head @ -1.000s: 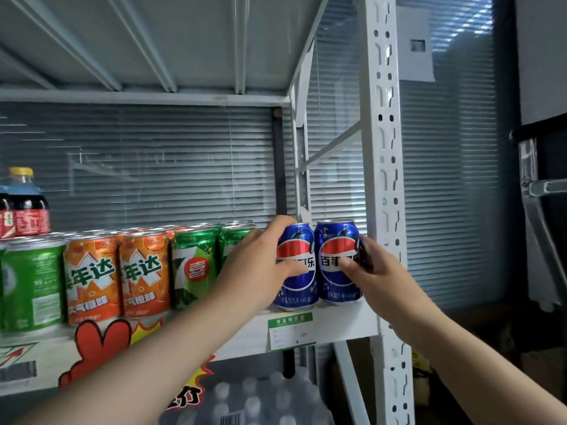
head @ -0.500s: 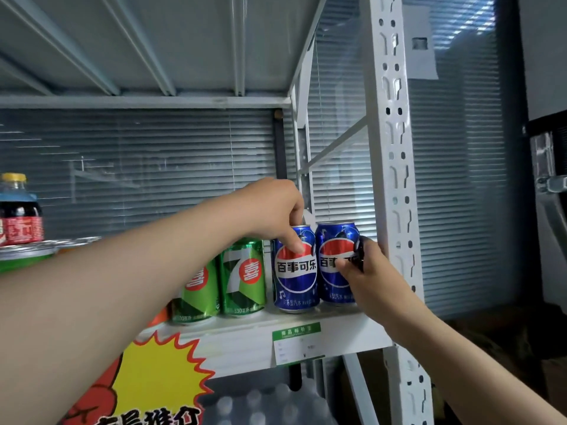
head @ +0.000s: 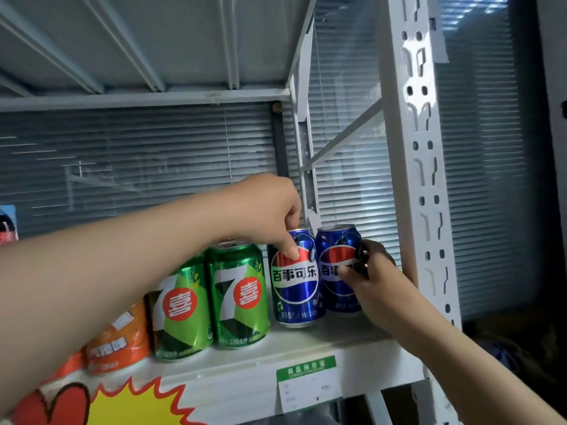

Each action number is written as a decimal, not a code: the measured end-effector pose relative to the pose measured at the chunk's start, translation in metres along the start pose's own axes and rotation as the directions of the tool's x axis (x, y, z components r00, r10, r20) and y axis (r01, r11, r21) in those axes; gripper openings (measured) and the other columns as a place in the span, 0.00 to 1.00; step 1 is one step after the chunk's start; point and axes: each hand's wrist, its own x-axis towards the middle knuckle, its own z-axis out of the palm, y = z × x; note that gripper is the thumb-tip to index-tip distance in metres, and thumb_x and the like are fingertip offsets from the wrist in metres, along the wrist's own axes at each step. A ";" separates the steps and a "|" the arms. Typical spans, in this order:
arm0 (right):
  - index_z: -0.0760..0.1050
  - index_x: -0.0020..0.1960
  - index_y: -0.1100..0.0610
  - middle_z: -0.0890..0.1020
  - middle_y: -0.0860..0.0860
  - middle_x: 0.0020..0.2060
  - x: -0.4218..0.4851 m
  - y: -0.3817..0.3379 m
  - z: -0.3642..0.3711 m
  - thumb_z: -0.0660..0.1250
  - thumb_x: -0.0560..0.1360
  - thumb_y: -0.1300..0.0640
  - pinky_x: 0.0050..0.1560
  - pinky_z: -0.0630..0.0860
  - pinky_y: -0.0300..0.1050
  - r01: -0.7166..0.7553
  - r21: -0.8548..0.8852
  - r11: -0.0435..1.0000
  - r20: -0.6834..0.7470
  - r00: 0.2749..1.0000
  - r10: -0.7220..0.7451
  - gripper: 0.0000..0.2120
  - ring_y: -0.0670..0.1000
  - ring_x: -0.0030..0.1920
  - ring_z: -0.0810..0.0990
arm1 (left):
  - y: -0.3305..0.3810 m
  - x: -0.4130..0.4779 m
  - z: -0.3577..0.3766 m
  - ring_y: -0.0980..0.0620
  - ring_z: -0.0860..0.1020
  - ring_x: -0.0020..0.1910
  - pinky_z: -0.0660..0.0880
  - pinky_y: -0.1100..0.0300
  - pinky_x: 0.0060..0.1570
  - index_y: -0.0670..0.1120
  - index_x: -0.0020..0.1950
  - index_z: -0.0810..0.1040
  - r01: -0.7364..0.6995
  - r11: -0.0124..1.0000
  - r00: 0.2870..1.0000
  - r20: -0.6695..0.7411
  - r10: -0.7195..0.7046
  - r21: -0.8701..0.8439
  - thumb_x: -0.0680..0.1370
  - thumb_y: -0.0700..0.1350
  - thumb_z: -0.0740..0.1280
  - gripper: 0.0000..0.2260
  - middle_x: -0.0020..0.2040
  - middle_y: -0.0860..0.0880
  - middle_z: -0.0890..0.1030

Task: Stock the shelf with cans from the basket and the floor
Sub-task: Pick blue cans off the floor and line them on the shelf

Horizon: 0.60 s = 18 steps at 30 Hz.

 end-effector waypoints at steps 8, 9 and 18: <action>0.65 0.56 0.44 0.75 0.44 0.50 0.009 0.001 0.005 0.61 0.80 0.62 0.43 0.71 0.34 -0.008 -0.012 1.000 0.017 1.000 0.009 0.14 0.41 0.48 0.74 | -0.003 0.026 0.017 0.49 0.74 0.38 0.70 0.58 0.34 0.45 0.37 0.75 0.002 0.981 0.999 0.035 -0.009 0.196 0.66 0.55 0.78 0.17 0.35 0.50 0.77; 0.65 0.57 0.43 0.76 0.45 0.50 0.011 0.000 0.005 0.61 0.80 0.62 0.46 0.73 0.37 -0.026 -0.016 1.000 0.025 0.999 0.027 0.14 0.44 0.50 0.75 | -0.003 0.033 0.018 0.49 0.73 0.38 0.72 0.57 0.35 0.46 0.34 0.72 0.013 0.980 0.998 0.061 -0.025 0.199 0.67 0.54 0.78 0.18 0.33 0.51 0.74; 0.72 0.61 0.50 0.82 0.51 0.52 0.046 -0.015 0.017 0.59 0.79 0.57 0.54 0.78 0.50 -0.143 -0.188 0.972 0.063 0.986 0.157 0.12 0.52 0.51 0.80 | -0.013 0.067 0.024 0.47 0.74 0.46 0.78 0.53 0.48 0.41 0.57 0.78 0.071 0.968 0.969 0.215 -0.125 0.242 0.68 0.52 0.78 0.23 0.49 0.45 0.78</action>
